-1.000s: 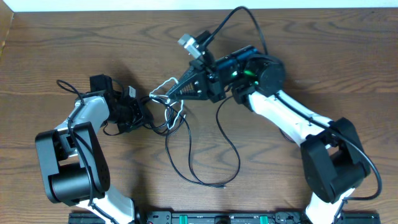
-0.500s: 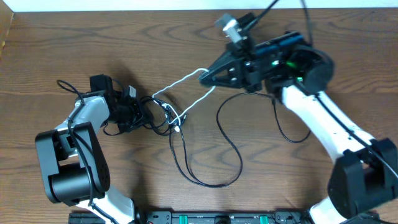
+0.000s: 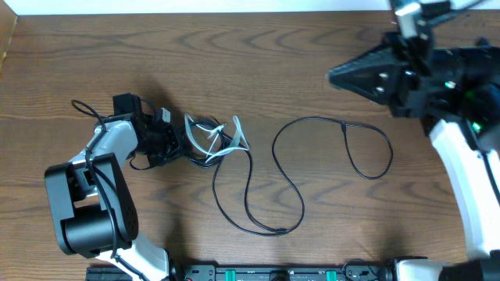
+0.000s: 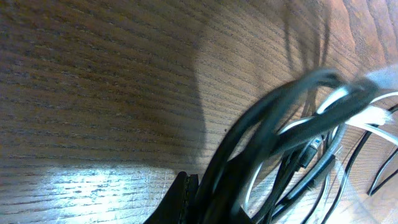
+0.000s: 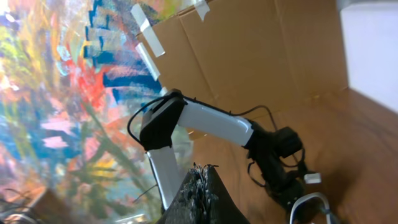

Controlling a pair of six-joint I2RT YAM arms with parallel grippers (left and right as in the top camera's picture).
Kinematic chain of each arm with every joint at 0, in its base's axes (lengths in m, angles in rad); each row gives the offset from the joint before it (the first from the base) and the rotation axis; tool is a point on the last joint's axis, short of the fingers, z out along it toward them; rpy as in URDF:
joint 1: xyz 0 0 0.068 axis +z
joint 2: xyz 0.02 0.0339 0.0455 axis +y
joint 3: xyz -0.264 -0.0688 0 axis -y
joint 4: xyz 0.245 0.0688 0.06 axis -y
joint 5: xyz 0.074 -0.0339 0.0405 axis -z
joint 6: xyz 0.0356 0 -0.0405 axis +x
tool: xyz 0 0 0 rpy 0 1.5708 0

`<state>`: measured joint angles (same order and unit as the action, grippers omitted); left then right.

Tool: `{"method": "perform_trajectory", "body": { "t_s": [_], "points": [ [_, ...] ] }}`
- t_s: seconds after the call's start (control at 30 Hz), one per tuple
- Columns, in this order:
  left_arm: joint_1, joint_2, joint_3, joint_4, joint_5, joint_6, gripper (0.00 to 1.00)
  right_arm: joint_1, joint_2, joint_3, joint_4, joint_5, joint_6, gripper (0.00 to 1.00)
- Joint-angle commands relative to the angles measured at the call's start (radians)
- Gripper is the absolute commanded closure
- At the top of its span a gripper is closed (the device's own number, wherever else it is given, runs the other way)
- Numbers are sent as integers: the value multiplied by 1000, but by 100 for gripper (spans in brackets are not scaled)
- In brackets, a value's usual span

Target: Untangle cables

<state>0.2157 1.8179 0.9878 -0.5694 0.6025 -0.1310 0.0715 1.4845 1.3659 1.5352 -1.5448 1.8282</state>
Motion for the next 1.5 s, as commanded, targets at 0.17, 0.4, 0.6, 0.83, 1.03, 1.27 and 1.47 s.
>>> {"method": "perform_trajectory", "body": {
  "t_s": [0.17, 0.4, 0.6, 0.83, 1.03, 1.27, 1.47],
  "points": [
    [2, 8, -9, -2, -9, 2, 92, -50, -29, -21, 27, 0, 18, 99],
    [2, 8, -9, -2, -9, 2, 92, -42, -20, -208, -19, -8, -61, 62],
    [2, 8, -9, -2, -9, 2, 92, 2, 0, -385, -208, 35, -266, 31],
    [2, 8, -9, -2, -9, 2, 92, 89, 33, -451, -512, 101, -505, 23],
    [2, 8, -9, -1, -9, 2, 92, 121, 42, -417, -651, 210, -557, 23],
    [-21, 8, -9, -2, -5, 15, 92, 173, 42, -416, -1062, 509, -953, 10],
    [-68, 8, -9, -1, 127, 173, 67, 258, 42, -415, -1466, 811, -1298, 9]
  ]
}}
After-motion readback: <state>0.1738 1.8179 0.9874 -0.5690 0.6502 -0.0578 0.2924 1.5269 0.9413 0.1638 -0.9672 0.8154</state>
